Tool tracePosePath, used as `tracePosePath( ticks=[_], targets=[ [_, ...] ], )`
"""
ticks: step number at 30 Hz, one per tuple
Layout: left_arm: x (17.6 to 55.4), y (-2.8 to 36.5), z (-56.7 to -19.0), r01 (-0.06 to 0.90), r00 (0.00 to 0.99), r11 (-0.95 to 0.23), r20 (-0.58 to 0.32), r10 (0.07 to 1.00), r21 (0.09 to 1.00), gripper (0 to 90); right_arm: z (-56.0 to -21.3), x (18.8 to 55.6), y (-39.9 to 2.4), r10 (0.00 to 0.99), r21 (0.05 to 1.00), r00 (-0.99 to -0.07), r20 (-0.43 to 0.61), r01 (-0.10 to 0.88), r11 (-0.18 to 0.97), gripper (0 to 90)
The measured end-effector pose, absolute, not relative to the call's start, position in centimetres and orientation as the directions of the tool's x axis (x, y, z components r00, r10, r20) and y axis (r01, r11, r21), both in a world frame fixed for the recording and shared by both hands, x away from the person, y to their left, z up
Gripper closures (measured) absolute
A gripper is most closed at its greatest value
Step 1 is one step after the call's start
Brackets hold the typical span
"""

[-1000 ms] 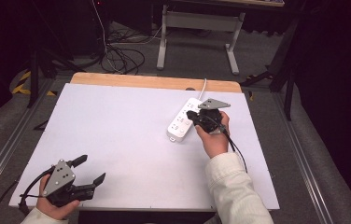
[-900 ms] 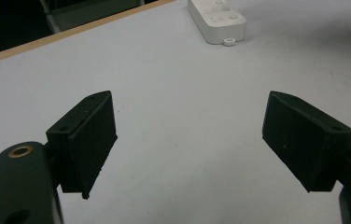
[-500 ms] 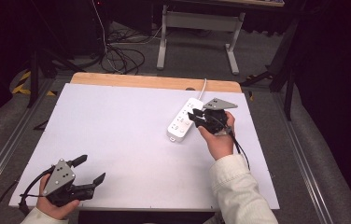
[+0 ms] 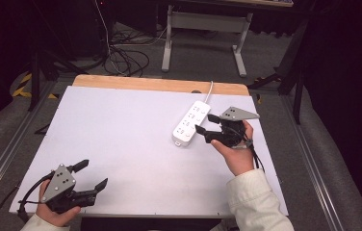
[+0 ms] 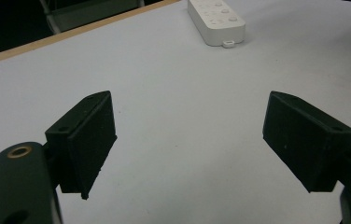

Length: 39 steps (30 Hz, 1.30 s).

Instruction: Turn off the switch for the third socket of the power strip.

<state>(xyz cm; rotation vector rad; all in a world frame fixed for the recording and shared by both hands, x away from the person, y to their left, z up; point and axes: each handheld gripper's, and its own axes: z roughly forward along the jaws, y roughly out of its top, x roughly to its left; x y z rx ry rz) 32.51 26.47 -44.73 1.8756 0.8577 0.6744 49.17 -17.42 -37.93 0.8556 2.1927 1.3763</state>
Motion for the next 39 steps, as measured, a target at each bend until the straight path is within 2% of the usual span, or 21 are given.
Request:
tracePosePath(
  ticks=[5,21,39],
  targets=[
    [32.4,26.4,-44.6,0.280,0.608,-0.327,0.097,0.788,0.902,17.5,-37.7,47.5,-18.1,0.676,0.904,-0.735,-0.042,0.261,0.339,27.1],
    [32.3,26.4,-44.4,0.291,0.615,-0.335,0.093,0.783,0.896,16.7,-39.1,43.2,-20.3,0.649,0.899,-0.761,0.001,0.285,0.333,19.9],
    [32.2,26.6,-44.3,0.284,0.623,-0.330,0.088,0.777,0.900,15.9,-45.0,41.1,-22.5,0.618,0.880,-0.778,0.115,0.369,0.300,17.0]
  ],
)
